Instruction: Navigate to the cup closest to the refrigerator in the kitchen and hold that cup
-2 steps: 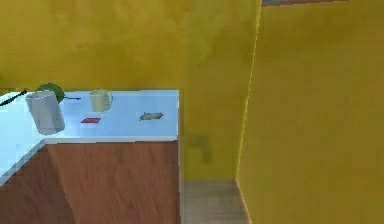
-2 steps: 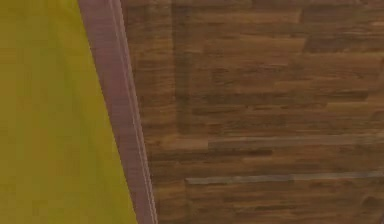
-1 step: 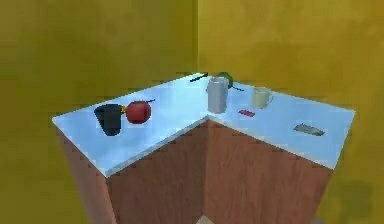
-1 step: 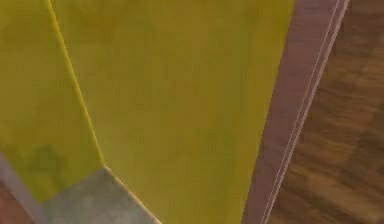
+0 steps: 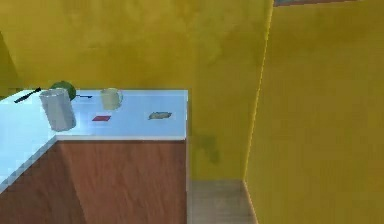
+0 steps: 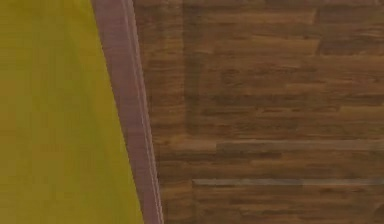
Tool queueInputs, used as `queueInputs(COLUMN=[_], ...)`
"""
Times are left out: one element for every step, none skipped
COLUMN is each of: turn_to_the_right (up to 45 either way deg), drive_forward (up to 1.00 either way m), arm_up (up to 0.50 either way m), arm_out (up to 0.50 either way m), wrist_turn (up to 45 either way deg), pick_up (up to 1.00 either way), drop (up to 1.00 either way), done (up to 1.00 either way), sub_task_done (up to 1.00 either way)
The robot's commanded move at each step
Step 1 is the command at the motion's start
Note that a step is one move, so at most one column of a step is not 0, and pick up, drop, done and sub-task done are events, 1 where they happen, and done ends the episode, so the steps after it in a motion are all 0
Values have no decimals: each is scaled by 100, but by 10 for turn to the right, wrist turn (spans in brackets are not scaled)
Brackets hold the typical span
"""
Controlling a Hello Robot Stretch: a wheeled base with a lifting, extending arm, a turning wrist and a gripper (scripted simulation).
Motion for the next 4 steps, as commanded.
queueInputs(turn_to_the_right=[0,-450,-450,-450], drive_forward=[30,0,0,0], arm_up=[0,0,0,0], arm_out=[0,0,0,0], wrist_turn=[0,0,0,0], pick_up=[0,0,0,0], drop=[0,0,0,0], done=[0,0,0,0], sub_task_done=[0,0,0,0])
